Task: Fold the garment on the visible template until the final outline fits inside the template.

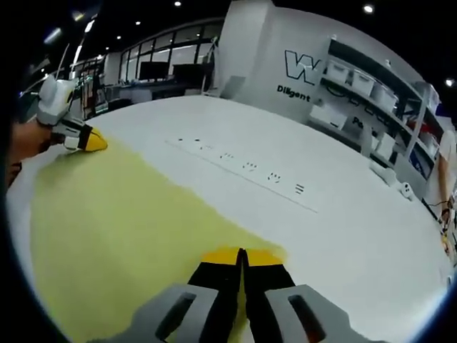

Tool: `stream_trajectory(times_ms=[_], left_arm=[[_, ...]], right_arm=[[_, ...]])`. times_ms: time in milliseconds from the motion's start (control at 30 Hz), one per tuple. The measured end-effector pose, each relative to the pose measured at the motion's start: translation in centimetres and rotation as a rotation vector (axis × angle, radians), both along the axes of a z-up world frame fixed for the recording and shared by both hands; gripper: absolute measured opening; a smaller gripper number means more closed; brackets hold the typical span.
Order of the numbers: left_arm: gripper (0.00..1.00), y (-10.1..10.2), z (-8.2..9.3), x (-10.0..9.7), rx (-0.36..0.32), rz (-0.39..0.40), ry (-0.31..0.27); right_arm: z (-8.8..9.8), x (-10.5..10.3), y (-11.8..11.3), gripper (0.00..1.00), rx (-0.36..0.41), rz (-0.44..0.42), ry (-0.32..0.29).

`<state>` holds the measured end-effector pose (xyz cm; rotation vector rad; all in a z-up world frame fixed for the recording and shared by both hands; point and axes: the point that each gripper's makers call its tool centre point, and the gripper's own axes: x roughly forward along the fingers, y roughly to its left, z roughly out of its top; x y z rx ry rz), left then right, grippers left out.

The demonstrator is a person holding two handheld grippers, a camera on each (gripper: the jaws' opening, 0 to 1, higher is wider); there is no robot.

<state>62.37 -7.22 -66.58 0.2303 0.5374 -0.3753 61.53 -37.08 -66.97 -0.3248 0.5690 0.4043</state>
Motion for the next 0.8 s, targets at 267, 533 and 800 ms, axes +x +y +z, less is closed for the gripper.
stream_trajectory(times_ms=[267,533,800], left_arm=[[0.01,-0.3,0.2,-1.0,-0.025,-0.001,0.018],[0.1,-0.7,0.6,-2.2,-0.04,-0.004,0.022],[0.18,-1.3,1.8,-3.5,-0.061,-0.018,0.01]], right_arm=[[0.7,-0.3,0.2,0.02,0.008,-0.005,-0.018],[1.3,-1.7,0.4,0.07,0.025,-0.005,-0.025],[2.5,-3.1,1.1,0.15,0.047,0.001,-0.04]])
